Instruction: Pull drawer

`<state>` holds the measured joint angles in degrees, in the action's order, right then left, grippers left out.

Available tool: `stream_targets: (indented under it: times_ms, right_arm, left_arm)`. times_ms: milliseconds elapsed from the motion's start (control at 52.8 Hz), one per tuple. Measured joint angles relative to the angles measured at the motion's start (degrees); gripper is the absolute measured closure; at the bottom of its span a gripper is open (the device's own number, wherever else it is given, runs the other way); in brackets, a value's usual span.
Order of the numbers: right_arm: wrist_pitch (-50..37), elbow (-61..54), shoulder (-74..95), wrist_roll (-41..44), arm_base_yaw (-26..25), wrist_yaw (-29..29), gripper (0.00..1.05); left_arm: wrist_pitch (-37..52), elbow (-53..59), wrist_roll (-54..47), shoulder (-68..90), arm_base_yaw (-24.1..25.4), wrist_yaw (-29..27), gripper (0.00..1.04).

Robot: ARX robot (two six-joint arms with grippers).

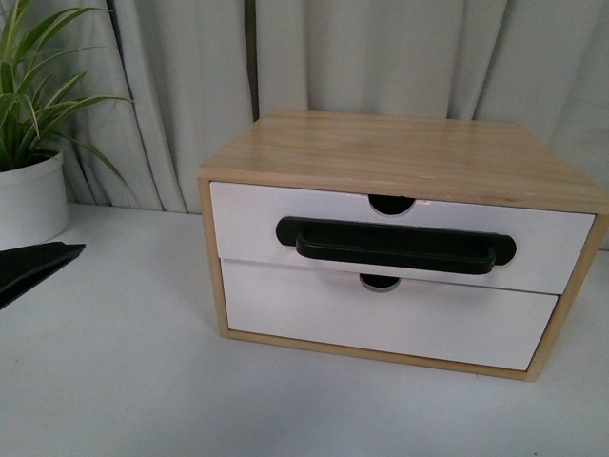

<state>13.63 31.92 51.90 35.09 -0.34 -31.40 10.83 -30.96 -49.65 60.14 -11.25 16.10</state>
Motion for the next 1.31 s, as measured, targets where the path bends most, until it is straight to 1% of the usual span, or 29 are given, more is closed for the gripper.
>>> stream_targets:
  times_ms: [38, 189, 360, 512, 682, 815, 1137, 1307]
  right_arm:
    - [1.11, 1.22, 1.22, 1.64, 0.33, -0.13, 0.09]
    - [4.76, 5.99, 5.57, 8.94, 1.9, -0.2, 0.09]
    - [7.37, 10.49, 9.44, 14.25, 3.43, 0.07, 0.09]
    - [10.73, 13.4, 12.28, 19.65, 4.26, -0.02, 0.09]
    - [13.03, 15.93, 16.02, 26.12, 4.59, -0.15, 0.09]
    - [12.68, 17.25, 19.39, 28.65, 4.92, -0.2, 0.09]
    - [9.31, 20.17, 26.6, 30.51, 5.92, -2.1, 0.09]
    - [7.69, 21.92, 30.27, 30.49, 6.43, -1.9, 0.09]
  left_arm:
    - [-3.32, -2.4, -2.03, 1.38, -0.66, 1.66, 0.06]
    - [-14.14, -9.94, -7.78, 5.66, -2.54, 4.83, 0.06]
    - [-22.4, -16.83, -11.85, 10.03, -4.7, 5.62, 0.06]
    - [-27.3, -21.66, -14.6, 14.08, -6.12, 5.92, 0.06]
    - [-30.58, -26.27, -17.79, 18.86, -7.54, 5.62, 0.06]
    - [-30.95, -29.09, -18.91, 22.62, -8.85, 5.55, 0.06]
    - [-29.75, -34.12, -19.34, 30.36, -11.32, 5.62, 0.06]
    - [-29.64, -36.3, -19.67, 33.31, -11.82, 6.01, 0.06]
